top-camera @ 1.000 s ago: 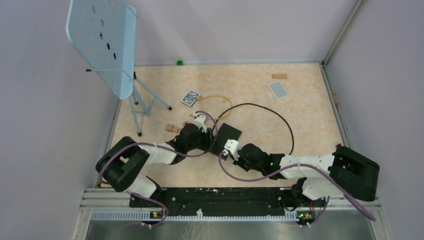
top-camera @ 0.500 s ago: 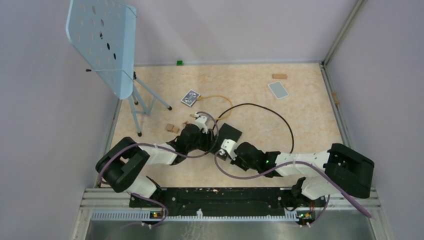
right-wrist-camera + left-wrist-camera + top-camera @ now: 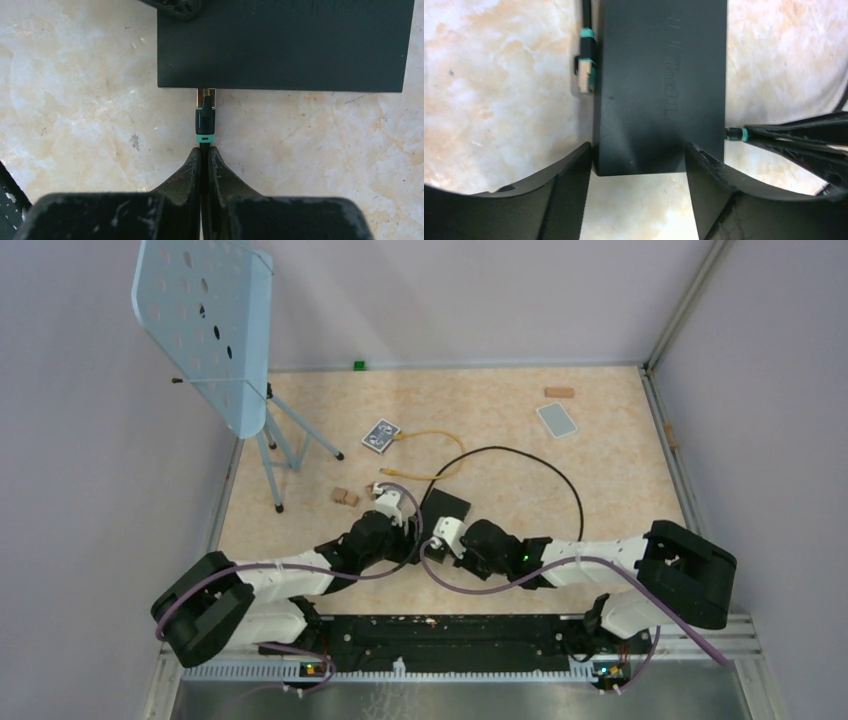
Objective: Insert the plug into the switch port
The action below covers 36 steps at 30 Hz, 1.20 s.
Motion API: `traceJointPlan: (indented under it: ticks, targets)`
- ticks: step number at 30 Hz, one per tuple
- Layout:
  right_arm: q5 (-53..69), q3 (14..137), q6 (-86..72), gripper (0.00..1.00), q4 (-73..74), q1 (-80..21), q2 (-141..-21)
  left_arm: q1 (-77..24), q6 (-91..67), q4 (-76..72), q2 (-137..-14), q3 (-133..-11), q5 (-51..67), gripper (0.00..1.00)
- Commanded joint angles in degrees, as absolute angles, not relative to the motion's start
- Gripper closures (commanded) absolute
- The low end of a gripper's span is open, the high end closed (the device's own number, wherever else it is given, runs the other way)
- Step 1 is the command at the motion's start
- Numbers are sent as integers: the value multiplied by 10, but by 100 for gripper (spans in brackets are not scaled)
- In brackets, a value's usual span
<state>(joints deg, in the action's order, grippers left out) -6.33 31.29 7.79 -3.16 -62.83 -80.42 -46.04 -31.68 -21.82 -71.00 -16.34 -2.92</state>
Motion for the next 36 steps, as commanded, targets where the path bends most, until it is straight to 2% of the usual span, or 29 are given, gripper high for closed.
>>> traceJointPlan:
  ticks: [1, 4, 6, 9, 12, 20, 23, 31, 36]
  targets:
    - [-39, 310, 67, 100, -140, -628, -775, -483, -353, -42, -671, -188, 8, 22]
    - [-44, 305, 59, 100, -106, -628, -763, -467, -354, -4, -642, -211, -27, 11]
    - [-47, 304, 48, 96, -83, -628, -753, -457, -349, 32, -623, -225, -30, 8]
    - [-49, 292, 29, 88, -64, -628, -729, -447, -338, 77, -590, -248, -46, 6]
    - [-58, 282, 9, 76, -51, -627, -702, -442, -327, 114, -556, -270, -63, 4]
    - [-106, 322, -87, 67, 31, -608, -624, -428, -303, 206, -486, -332, -91, 3]
    - [-84, 359, -151, 66, 74, -556, -602, -427, -294, 238, -471, -358, -109, 2]
    - [-27, 398, -279, 65, 152, -336, -571, -427, -287, 286, -458, -397, -109, 1]
    - [-13, 402, -323, 59, 165, -241, -581, -427, -267, 333, -453, -442, -111, 1]
